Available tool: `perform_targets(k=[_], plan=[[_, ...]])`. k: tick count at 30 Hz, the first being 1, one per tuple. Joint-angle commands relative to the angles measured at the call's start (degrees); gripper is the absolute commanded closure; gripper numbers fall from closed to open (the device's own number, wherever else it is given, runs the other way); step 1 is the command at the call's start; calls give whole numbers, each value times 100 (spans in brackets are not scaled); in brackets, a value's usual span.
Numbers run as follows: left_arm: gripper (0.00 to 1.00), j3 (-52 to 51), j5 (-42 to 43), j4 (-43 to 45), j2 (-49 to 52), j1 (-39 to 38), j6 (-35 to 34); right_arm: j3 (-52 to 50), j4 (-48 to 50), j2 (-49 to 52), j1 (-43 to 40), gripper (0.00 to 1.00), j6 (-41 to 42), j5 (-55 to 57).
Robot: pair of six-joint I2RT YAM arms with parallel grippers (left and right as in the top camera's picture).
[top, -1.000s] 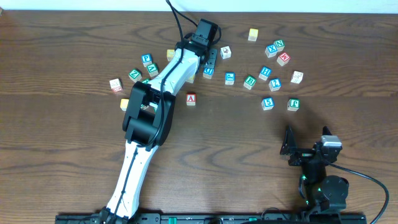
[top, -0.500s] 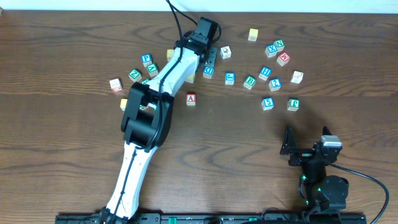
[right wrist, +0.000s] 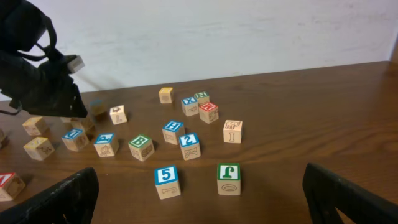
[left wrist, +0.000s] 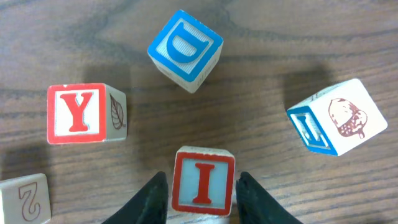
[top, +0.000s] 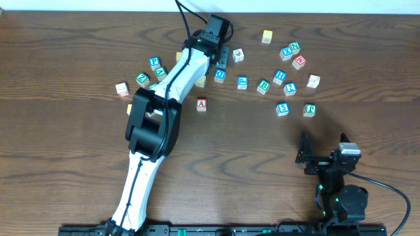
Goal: Spell out AI2
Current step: 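Lower the left gripper and grasp the red I block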
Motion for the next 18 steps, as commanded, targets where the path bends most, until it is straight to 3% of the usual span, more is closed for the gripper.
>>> perform_targets(k=[1,5,18], plan=[[60,76,-76,107,-136,26,-31,-15,-17,-31,-70,1,70,-13],[55,76,-81,192,-42,26,-26,-15,-17,-31,-70,1,70,-13],[55,35,-247,236,70,24,-33,-15,-17,-31,-70,1,70,-13]])
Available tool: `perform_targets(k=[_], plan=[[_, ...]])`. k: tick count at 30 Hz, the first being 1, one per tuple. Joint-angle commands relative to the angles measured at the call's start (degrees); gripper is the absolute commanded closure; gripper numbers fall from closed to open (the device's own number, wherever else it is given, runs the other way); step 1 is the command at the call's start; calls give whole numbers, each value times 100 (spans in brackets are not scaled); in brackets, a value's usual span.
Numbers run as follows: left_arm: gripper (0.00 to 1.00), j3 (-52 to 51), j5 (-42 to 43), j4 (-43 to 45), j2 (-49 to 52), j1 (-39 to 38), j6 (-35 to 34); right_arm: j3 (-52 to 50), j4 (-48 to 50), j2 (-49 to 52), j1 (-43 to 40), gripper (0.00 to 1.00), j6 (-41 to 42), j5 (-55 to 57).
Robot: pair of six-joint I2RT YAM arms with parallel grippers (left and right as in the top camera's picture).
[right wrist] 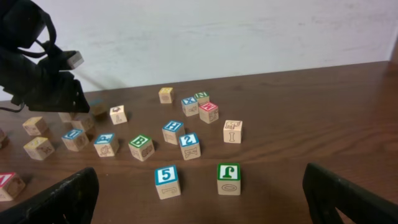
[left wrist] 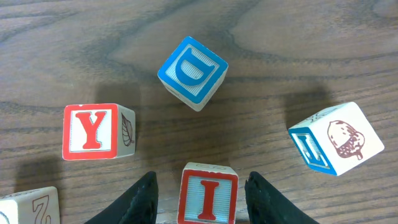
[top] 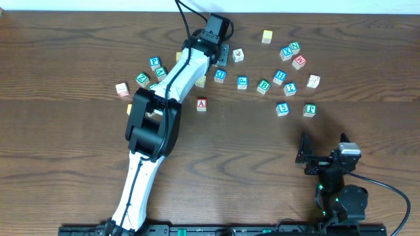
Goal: Spell out AI2
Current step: 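Lower the left gripper and grasp the red I block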
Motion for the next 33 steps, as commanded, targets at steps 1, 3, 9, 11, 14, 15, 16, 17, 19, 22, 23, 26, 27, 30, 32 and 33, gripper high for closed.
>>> perform_targets(k=[1,3,9,11,14,15,16,17,19,22,23,26,27,30,32,33], plan=[[55,15,-98,24,70,20,-13,-15,-17,-31,-70,1,70,-11],[55,-22,-98,28,72,17,-13,-15,-17,-31,-70,1,70,-11],[55,-74,-101,66,72,20,-11,-15,-17,-31,-70,1,70,-11],[55,-74,-101,68,72,20,-11,-15,-17,-31,-70,1,70,-11],[55,-74,-98,63,79,17,-11,-15,-17,-31,-70,1,70,-11],[55,-74,-98,61,83,13,-11,-15,-17,-31,-70,1,70,-11],[55,-74,-98,61,87,13,-11,-15,-17,-31,-70,1,70,-11],[55,-74,-98,57,90,13,-11,-15,-17,-31,-70,1,70,-11],[55,-74,-98,50,92,13,-11,-15,-17,-31,-70,1,70,-11],[55,-74,-98,42,101,15,-13,-15,-17,-31,-70,1,70,-11],[55,-74,-98,44,105,13,-11,-15,-17,-31,-70,1,70,-11],[55,-74,-96,42,142,13,-13,-15,-17,-31,-70,1,70,-11],[55,-74,-92,22,151,13,-15,-15,-17,-31,-70,1,70,-11],[55,-74,-52,0,208,13,-15,-15,-17,-31,-70,1,70,-11],[55,-74,-52,-26,227,13,-15,-15,-17,-31,-70,1,70,-11],[56,-74,-52,-39,234,13,-15,-15,-17,-31,-70,1,70,-11]])
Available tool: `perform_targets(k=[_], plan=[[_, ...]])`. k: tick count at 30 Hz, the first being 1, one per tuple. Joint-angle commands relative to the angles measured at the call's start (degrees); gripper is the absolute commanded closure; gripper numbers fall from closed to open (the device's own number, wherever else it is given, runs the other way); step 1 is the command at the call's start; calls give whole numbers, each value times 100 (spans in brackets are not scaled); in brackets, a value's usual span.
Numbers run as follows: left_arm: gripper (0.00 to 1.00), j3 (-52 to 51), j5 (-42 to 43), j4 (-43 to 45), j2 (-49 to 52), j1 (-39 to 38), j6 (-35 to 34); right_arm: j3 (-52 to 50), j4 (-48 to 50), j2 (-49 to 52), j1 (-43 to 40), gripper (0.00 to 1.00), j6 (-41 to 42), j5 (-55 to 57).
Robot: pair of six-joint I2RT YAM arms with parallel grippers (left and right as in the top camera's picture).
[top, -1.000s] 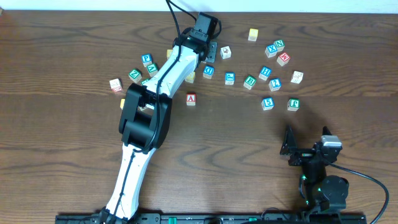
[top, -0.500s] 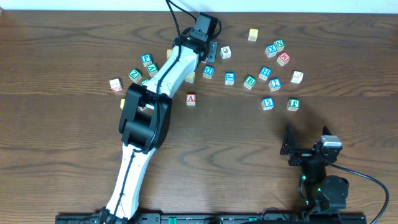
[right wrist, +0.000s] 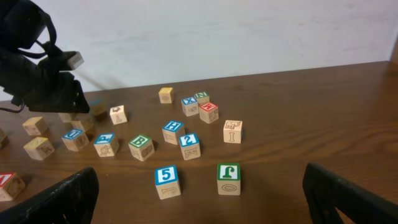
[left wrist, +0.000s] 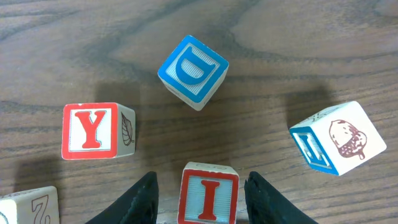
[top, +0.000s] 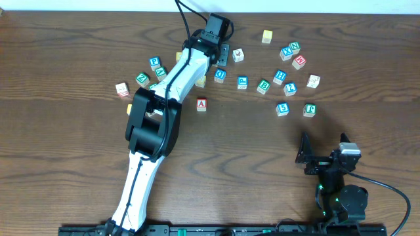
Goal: Spell out AI2
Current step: 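Lower the left gripper and grasp the red I block, then carry the I block down and place it right of the A block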
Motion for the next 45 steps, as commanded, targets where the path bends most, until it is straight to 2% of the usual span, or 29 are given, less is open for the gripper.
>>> perform_targets(k=[1,20,21,22,24,31,40,45], plan=[[55,-61,-50,-48,232,13,-13,-15,-17,-31,-72,1,70,-13],[57,-61,-31,111,487,-7,-74,-15,-17,-31,-70,1,70,-13],[57,-61,-31,138,487,-7,-74,-15,-17,-31,-70,1,70,-13],[63,-61,-31,153,487,-7,-74,-15,-17,-31,-70,1,70,-13],[67,-61,-31,164,487,-7,-74,-15,-17,-31,-70,1,70,-13],[68,-61,-31,160,450,-7,-74,-15,-17,-31,-70,1,70,-13],[69,-59,-42,-55,-142,-7,-72,-15,-17,-31,-70,1,70,-13],[69,-59,-323,-337,-713,-7,-76,-15,-17,-31,-70,1,70,-13]])
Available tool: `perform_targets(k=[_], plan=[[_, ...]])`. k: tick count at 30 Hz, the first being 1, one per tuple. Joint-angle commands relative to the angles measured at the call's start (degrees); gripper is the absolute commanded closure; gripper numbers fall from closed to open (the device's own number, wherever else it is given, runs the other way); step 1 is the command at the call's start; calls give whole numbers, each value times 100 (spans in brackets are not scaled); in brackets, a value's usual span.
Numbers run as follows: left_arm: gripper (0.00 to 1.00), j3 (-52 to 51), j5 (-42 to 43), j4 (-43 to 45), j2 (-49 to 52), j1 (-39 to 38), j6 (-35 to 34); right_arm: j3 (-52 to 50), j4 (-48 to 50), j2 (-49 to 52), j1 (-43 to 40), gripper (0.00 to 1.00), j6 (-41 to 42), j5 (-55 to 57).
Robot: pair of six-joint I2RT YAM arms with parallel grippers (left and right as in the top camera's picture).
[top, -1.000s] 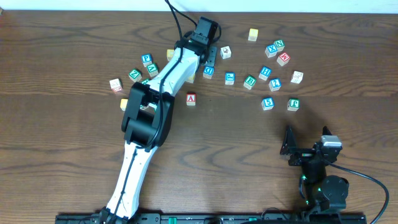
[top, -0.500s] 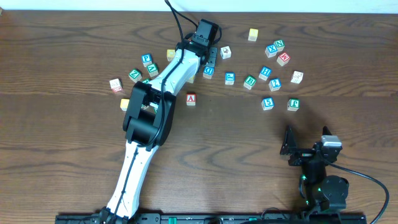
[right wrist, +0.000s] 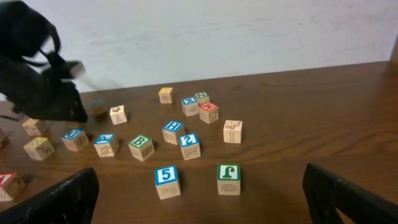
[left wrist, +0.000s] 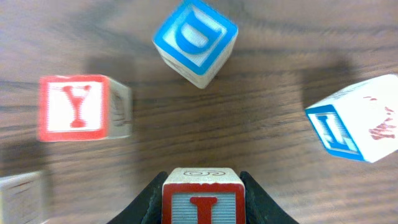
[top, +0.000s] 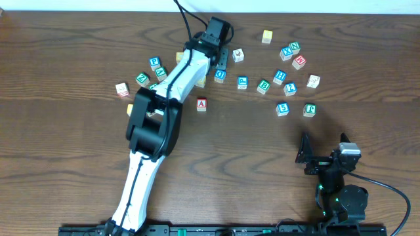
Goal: Spell out AI2
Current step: 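Carry the I block down and place it right of the A block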
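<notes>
The red I block [left wrist: 202,198] sits between the black fingers of my left gripper [left wrist: 202,180], which is shut on its two sides; whether it is off the table cannot be told. In the overhead view the left arm [top: 187,65] reaches to the back of the table and hides that block. The red A block [top: 201,103] lies alone in front of the arm. The blue 2 block [top: 290,88] [right wrist: 189,144] lies among the blocks on the right. My right gripper [right wrist: 199,205] rests open near the front right, holding nothing.
Close around the left gripper lie a blue D block [left wrist: 194,40], a red Y block [left wrist: 78,109] and a tilted blue-lettered block [left wrist: 357,121]. A blue 5 block [right wrist: 166,180] and a green J block [right wrist: 228,178] lie nearest the right gripper. Several more blocks are scattered along the back.
My left gripper's fingers stood apart from the I block's sides; now they press against it. The wrist camera is nearer the table and its view is blurred. The right arm is unchanged.
At first my left fingers flanked the I block closely. Then they stood wider apart and the camera a little higher, and stayed so. Now the gripper is lower and shut on the I block. The A block, 2 block and right arm kept their places.
</notes>
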Motion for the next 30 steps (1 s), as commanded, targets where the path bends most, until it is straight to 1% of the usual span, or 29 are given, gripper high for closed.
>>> perform_targets(k=[1,5,10,14,17,21,26,30], plan=[[70,-15,-306,-188,-824,9,-28,-15,-17,-31,-70,1,70,-11],[70,-15,-319,-667,-1307,9,-94,-15,-17,-31,-70,1,70,-11],[70,-15,-284,-1606,-1670,-11,-960,-15,-17,-31,-70,1,70,-11],[70,-17,-223,-2459,-1641,-92,-1602,-15,-17,-31,-70,1,70,-11],[70,-59,98,-2872,-1598,-186,-1775,-15,-17,-31,-70,1,70,-11],[71,-365,496,-2946,-1598,-374,-1790,-15,-17,-31,-70,1,70,-11],[70,-890,479,-2940,-1596,-529,-1926,-15,-17,-31,-70,1,70,-11],[75,-1344,479,-2835,-1598,-551,-1969,-15,-17,-31,-70,1,70,-11]])
